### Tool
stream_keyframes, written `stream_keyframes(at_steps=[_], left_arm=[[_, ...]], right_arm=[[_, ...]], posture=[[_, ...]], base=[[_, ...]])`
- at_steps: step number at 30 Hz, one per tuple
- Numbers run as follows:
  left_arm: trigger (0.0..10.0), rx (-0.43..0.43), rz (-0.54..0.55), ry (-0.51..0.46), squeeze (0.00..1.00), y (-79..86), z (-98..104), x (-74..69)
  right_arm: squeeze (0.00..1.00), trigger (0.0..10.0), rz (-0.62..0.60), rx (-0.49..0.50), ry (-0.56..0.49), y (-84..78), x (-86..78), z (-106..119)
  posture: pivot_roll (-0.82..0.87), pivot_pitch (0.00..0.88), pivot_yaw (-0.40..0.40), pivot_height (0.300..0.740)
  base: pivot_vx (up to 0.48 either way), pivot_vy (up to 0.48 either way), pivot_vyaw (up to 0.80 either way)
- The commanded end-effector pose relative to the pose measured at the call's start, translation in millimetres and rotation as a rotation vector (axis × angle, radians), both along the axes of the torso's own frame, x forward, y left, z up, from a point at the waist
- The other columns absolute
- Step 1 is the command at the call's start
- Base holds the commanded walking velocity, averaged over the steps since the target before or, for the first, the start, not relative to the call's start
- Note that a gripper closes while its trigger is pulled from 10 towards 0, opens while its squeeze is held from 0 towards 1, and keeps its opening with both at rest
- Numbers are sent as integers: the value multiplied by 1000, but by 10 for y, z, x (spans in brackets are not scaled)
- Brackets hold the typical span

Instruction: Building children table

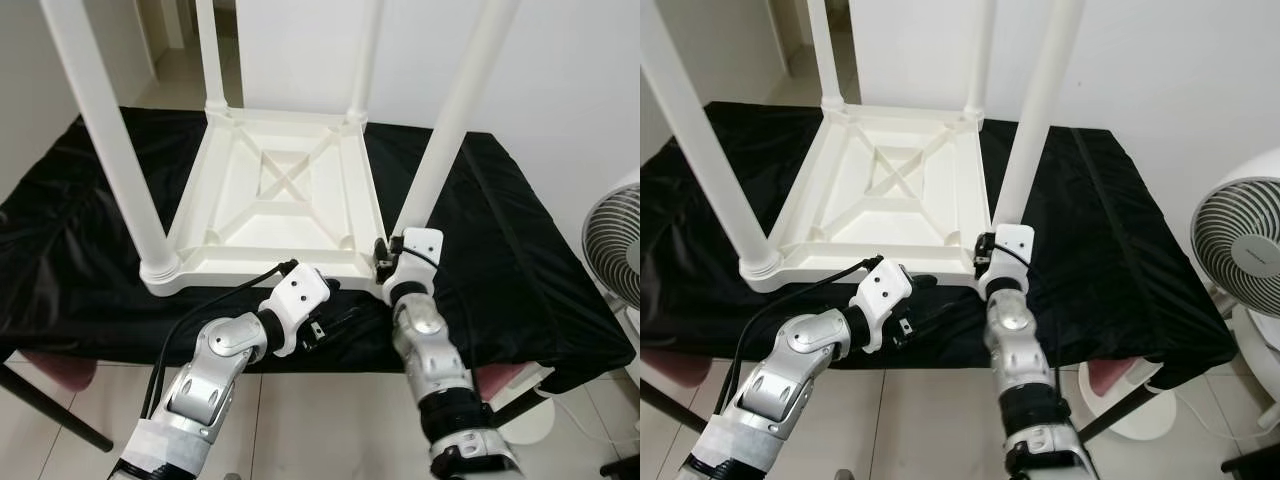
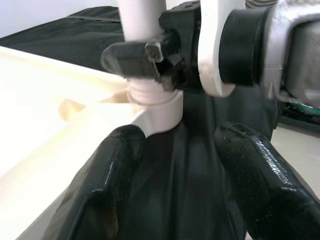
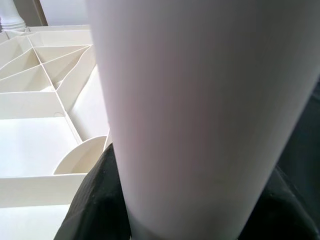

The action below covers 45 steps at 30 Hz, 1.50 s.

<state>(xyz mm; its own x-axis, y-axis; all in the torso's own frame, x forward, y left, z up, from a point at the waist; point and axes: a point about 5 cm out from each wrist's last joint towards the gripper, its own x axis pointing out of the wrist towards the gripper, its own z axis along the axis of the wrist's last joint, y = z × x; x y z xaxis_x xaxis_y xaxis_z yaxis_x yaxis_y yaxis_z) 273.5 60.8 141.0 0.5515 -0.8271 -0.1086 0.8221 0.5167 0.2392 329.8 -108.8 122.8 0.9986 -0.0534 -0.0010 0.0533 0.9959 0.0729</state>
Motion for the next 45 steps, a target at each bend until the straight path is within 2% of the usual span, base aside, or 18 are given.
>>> stream_keyframes(at_steps=[1,3,4,5,6,9,10,19,21,23,26,27,30,32,35,39,42,45], left_arm=[[10000,-10,23,2,0,-20,-8,-19],[10000,-10,22,4,0,-25,-12,-25],[10000,-9,23,3,0,-21,-15,-22],[10000,-9,23,3,0,-21,-15,-22],[10000,-8,24,3,0,-19,-15,-18],[10000,-8,26,2,0,-17,-14,-16],[10000,-9,27,2,0,-19,-15,-19],[10000,-7,29,-2,0,-19,-14,-9],[10000,-6,28,-3,0,-15,-13,-5],[10000,-3,24,-4,0,-11,-12,2],[10000,-2,23,-5,0,-11,-12,3],[10000,0,17,-5,0,-17,-11,9],[10000,2,13,-5,0,-22,-11,15],[10000,4,1,-11,0,-35,6,35],[10000,4,-2,-13,0,-38,15,44],[10000,5,-4,-15,0,-40,27,56],[10000,5,4,-17,0,-23,37,59],[10000,5,9,-18,0,-14,39,59]], right_arm=[[0,0,-5,31,106,-5,-67,-199],[0,0,-18,20,115,-46,-74,-191],[0,3059,-12,14,127,-63,-72,-209],[0,3059,-12,14,127,-63,-72,-209],[0,10000,-13,13,127,-72,-68,-210],[0,10000,-14,-3,101,-87,-70,-174],[1000,10000,8,7,75,-106,-74,-136],[1000,10000,110,71,3,-306,-120,-36],[1000,10000,132,63,-4,-385,-132,-37],[1000,10000,167,8,-21,-610,-153,-36],[1000,10000,169,-1,-24,-647,-156,-34],[0,10000,220,-61,-29,-754,-154,-20],[0,10000,259,-101,-29,-821,-153,-8],[0,10000,351,-189,-35,-933,-91,40],[0,10000,407,-201,-36,-922,-52,61],[0,10000,513,-200,-33,-834,28,86],[0,10000,598,-214,-15,-661,116,64],[0,10000,618,-224,-15,-610,142,64]], posture=[[116,0,-36,740],[116,0,-38,740],[116,0,-39,740],[116,0,-39,740],[116,0,-41,740],[117,0,-42,740],[117,0,-43,740],[115,0,-42,740],[114,0,-41,740],[106,0,-36,740],[106,0,-36,740],[93,0,-28,740],[91,0,-26,740],[84,0,-14,740],[82,0,-11,740],[86,0,-5,740],[99,0,-7,740],[103,0,-8,740]], base=[[0,0,0],[0,0,0],[0,0,0],[0,0,0],[0,0,0],[0,0,0],[0,0,0],[0,0,0],[0,0,0],[0,0,0],[0,0,0],[0,0,0],[0,0,0],[0,0,0],[0,0,0],[0,0,0],[0,0,0],[0,0,0]])
